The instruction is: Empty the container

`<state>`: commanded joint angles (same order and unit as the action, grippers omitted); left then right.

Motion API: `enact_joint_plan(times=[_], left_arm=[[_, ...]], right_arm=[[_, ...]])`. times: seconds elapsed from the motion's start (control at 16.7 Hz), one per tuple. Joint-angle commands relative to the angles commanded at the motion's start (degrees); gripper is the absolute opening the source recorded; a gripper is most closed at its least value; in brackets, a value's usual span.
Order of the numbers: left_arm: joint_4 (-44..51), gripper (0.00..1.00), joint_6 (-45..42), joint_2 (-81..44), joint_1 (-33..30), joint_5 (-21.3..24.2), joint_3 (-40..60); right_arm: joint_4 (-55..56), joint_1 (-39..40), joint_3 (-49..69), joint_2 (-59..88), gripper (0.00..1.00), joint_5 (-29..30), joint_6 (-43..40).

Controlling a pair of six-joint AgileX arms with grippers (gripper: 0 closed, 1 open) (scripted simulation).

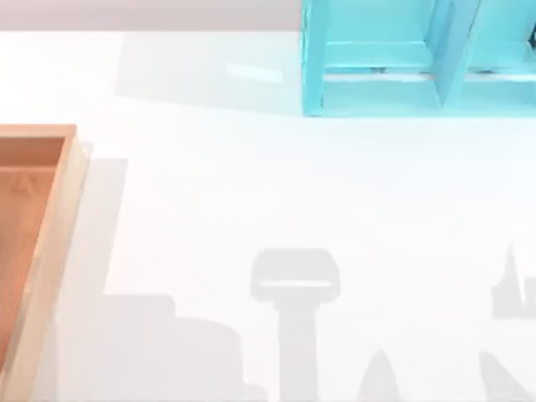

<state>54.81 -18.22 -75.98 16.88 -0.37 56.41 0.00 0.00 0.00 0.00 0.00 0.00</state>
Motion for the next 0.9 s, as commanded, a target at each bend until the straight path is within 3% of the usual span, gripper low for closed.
enact_joint_plan(times=[0.36, 0.9], left_arm=[[13.0, 1.00, -4.5, -14.8, 4.4, -0.1, 12.9], [9.3, 1.00, -4.8, -18.0, 4.6, 0.0, 11.2]], right_arm=[[0.0, 0.0, 0.0, 0.0, 1.00, 0.0, 0.0], [0.0, 0.0, 0.0, 0.0, 1.00, 0.0, 0.0]])
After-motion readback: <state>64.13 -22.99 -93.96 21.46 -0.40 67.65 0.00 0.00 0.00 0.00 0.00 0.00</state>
